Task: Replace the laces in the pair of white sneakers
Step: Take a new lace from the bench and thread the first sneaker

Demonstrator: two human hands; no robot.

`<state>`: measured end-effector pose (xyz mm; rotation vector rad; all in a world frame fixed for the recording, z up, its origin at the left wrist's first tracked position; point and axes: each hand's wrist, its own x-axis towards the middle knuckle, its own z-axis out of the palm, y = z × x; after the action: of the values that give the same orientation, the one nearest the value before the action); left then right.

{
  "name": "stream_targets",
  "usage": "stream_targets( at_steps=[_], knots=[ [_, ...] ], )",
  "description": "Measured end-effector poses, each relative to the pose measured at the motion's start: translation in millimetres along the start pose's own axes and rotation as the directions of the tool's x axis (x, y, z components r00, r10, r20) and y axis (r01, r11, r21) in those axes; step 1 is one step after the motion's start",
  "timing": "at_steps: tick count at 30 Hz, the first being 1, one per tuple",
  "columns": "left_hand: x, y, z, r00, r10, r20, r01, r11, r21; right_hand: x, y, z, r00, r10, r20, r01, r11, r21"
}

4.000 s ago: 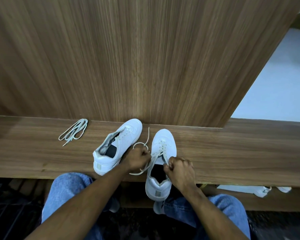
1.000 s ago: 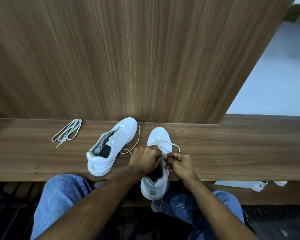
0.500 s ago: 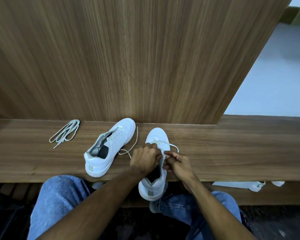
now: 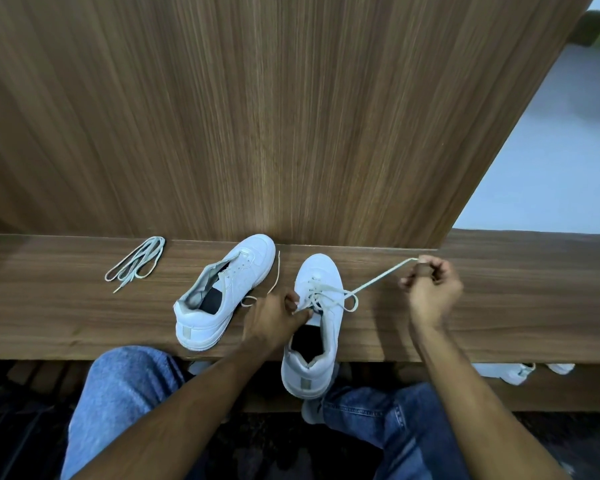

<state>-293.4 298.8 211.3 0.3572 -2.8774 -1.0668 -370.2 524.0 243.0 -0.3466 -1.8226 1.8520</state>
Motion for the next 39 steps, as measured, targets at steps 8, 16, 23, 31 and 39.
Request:
stream_targets(
  at_steps=[8, 16, 23, 31, 39],
  knots=[
    [5, 8, -4, 0.999, 0.046, 0.007, -0.046, 0.989, 0.143, -59, 22, 3, 0.723, 0.005, 0.691, 0.542, 0.616, -0.571],
    [2, 5, -4, 1.0, 0.005, 0.018, -0.007, 0.995, 0.104, -54, 25, 26, 0.85, 0.094, 0.518, 0.071, 0.955, -0.29],
    [2, 6, -5, 0.999, -0.026, 0.042, 0.023, 0.997, 0.079, 5, -3, 17, 0.979, 0.197, 0.042, -0.202, 0.957, 0.21],
    [0, 9, -7, 0.999, -0.04, 0.031, 0.037, 0.995, 0.094, -57, 28, 8, 0.677, 0.008, 0.736, 0.58, 0.61, -0.54],
    [0, 8, -7, 1.0, -0.016, 0.022, 0.014, 0.996, 0.084, -57, 12, 19, 0.737, -0.054, 0.674, 0.515, 0.691, -0.507]
  ],
)
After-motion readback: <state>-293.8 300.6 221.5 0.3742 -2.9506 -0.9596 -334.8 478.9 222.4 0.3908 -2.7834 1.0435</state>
